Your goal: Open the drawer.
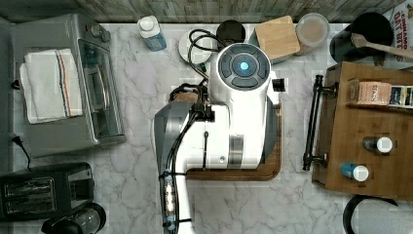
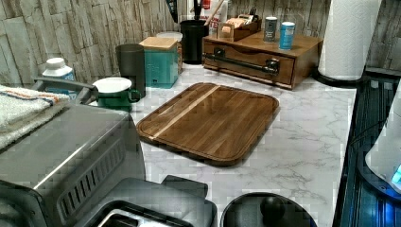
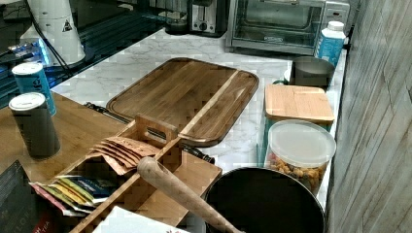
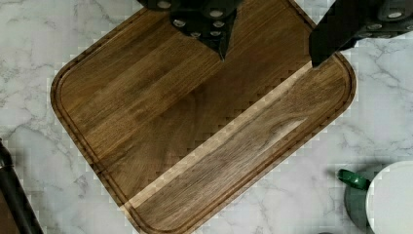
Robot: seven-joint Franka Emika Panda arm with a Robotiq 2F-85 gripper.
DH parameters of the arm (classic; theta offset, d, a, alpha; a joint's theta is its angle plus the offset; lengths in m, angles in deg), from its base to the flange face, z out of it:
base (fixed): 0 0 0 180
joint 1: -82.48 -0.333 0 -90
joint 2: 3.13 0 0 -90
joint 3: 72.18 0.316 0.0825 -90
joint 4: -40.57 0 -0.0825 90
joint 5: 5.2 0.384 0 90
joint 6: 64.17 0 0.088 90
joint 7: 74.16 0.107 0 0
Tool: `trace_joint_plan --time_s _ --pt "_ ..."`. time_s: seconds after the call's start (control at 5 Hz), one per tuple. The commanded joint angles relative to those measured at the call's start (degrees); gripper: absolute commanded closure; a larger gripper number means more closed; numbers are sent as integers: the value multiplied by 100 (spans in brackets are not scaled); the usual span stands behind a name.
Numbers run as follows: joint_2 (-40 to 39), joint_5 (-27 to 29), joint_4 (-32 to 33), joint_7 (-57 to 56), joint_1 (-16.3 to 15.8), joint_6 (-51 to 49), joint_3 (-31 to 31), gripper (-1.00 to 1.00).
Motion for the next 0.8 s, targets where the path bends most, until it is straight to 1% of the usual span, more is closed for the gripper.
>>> trace_joint_plan --time_s 0.2,0.4,0.6,0.8 --pt "0 54 65 -7 6 0 6 -100" --pt "0 52 66 -6 44 0 45 -100" --pt "7 -136 335 -663 108 484 -95 -100" --pt "-138 -270 290 -1591 314 638 -287 -100"
